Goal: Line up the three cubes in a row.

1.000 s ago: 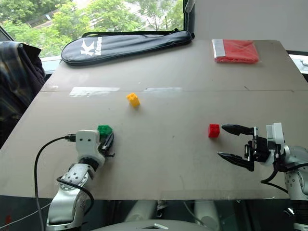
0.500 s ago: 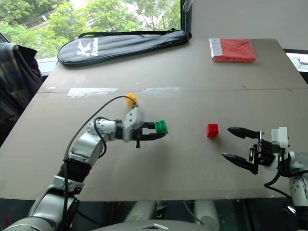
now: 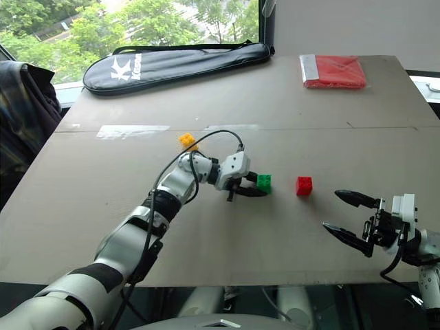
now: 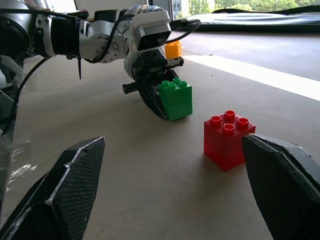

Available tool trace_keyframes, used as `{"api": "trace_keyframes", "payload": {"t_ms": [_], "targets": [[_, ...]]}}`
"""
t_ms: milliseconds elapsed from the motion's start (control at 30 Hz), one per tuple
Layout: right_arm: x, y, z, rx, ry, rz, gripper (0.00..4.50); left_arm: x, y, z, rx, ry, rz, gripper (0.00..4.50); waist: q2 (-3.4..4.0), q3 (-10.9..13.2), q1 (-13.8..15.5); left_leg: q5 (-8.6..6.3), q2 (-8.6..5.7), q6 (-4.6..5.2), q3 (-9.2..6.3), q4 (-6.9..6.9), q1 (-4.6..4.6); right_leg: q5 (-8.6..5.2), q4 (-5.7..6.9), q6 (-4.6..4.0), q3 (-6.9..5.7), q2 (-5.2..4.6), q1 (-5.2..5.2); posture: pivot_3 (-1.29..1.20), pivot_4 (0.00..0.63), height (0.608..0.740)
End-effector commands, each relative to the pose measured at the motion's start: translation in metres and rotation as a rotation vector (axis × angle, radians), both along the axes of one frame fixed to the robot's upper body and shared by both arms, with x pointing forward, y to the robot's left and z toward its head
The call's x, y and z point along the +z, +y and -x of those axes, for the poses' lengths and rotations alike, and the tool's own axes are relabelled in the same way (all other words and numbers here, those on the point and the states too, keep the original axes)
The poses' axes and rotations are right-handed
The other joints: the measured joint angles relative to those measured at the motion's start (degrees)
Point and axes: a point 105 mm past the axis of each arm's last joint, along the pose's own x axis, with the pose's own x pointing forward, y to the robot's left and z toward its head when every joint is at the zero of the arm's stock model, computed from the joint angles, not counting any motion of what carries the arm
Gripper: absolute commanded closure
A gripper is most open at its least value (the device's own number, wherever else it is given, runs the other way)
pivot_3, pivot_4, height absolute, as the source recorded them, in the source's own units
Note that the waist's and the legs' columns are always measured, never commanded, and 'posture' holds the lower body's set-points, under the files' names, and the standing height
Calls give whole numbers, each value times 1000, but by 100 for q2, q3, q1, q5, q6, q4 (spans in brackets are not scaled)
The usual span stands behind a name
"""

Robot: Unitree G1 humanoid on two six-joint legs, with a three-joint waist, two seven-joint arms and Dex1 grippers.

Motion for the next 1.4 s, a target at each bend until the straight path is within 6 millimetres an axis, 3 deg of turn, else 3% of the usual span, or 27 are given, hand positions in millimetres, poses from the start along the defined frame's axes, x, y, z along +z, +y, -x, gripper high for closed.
{"api": "trace_keyframes", "payload": {"t_ms": [33,333,567,900,1133,1400], "targets": [[6,-8,-1,-40,-36,27,0,1,-7,-2,1,-27,1,3257,0,0,1,-1,0,1,0,0,2,0,4,0,0,1,0,0,150,712],[5,-9,-5,-57,-47,32,0,-5,-11,1,-9,8,-10,3257,0,0,6,-2,-2,5,-3,20,2,1,18,1,-2,3,3,0,150,712],[5,-9,-5,-53,-52,31,0,-6,-8,-2,6,-3,-22,19,0,0,4,-2,-2,6,-4,27,2,1,24,2,-2,4,4,0,150,712],[2,-7,-7,-45,-56,21,0,7,6,-9,124,-47,75,19,1,-1,-36,-11,-1,20,-5,45,2,3,33,4,0,8,6,0,150,712],[1,-7,-10,-37,-59,18,0,-8,-11,16,142,2,118,19,4,-3,-40,-3,-3,5,-4,45,0,3,30,4,2,0,6,0,150,712],[2,-7,-10,-32,-62,20,0,-5,-20,9,169,-2,118,19,5,-3,15,-11,-3,19,-5,50,2,3,32,5,0,2,10,0,150,712]]}}
